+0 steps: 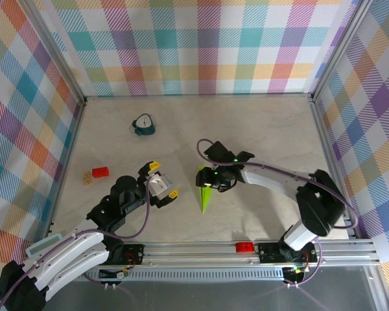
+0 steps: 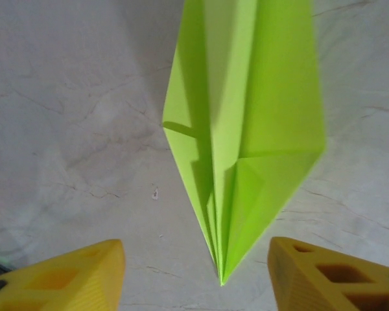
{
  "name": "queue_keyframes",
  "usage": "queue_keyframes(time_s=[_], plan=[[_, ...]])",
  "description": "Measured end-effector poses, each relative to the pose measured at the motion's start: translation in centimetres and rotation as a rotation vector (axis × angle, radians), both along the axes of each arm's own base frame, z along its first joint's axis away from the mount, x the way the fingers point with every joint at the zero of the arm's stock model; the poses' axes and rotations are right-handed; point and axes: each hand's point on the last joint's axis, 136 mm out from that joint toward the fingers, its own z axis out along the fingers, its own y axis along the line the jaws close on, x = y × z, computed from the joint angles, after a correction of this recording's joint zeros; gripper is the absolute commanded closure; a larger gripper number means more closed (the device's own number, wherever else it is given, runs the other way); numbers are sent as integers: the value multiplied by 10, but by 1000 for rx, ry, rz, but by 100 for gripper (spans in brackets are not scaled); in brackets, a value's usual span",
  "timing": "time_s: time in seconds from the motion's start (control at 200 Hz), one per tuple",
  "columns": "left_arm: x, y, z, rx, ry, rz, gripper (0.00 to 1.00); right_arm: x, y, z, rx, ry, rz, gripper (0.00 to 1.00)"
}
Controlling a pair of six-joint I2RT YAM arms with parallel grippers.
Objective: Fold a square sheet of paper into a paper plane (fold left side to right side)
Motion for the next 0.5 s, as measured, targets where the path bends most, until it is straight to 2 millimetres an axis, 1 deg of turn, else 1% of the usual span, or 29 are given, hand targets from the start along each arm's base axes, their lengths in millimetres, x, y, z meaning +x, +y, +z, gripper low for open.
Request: queue_keyframes(time_s=[0.08, 0.165, 0.345, 0.5], plan=[[0, 0, 0, 0, -1, 0, 0, -2, 6, -9, -42, 20, 13, 46], [0, 0, 0, 2, -2, -1, 0, -6, 2, -15, -79, 37, 13, 49], [0, 0, 0, 2, -3, -1, 0, -8, -3, -18, -100, 49, 4, 55], [0, 0, 0, 2, -3, -1, 0, -8, -3, -20, -104, 54, 5, 57]])
